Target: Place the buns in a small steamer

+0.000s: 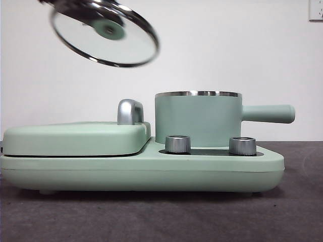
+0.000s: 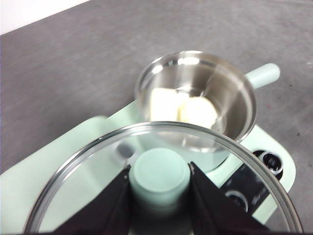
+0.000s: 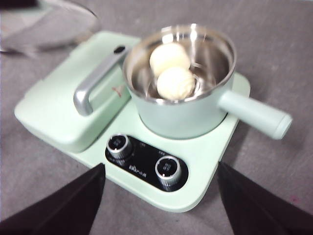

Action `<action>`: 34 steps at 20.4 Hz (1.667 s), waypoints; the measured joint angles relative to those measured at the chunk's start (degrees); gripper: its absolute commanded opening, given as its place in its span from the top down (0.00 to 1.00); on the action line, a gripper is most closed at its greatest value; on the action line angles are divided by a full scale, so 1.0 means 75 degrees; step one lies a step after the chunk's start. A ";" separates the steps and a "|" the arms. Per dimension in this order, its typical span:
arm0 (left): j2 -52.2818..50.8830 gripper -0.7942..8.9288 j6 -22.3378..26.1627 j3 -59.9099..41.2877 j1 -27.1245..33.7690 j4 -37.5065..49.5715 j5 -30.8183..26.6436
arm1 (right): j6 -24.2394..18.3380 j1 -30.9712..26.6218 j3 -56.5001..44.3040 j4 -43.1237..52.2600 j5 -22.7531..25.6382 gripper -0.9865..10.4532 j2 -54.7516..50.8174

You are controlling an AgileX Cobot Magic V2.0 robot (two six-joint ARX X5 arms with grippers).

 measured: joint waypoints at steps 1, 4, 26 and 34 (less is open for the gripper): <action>0.0195 0.91 -0.0020 0.0000 -0.0111 0.0251 0.0003 | 0.0023 0.0000 0.0000 0.0000 0.0029 0.60 -0.0076; 0.0629 0.91 -0.0067 0.0000 -0.0344 0.0930 0.0009 | 0.0122 0.0000 0.0000 -0.0020 0.0108 0.60 -0.0143; 0.2935 0.91 0.0382 0.0000 -0.1090 0.5182 -0.0050 | 0.0187 0.0000 0.0000 -0.0233 0.0131 0.60 -0.0117; 0.3299 0.91 0.0423 0.0000 -0.1122 0.5412 -0.0052 | 0.0198 0.0000 0.0000 -0.0420 0.0131 0.60 -0.0117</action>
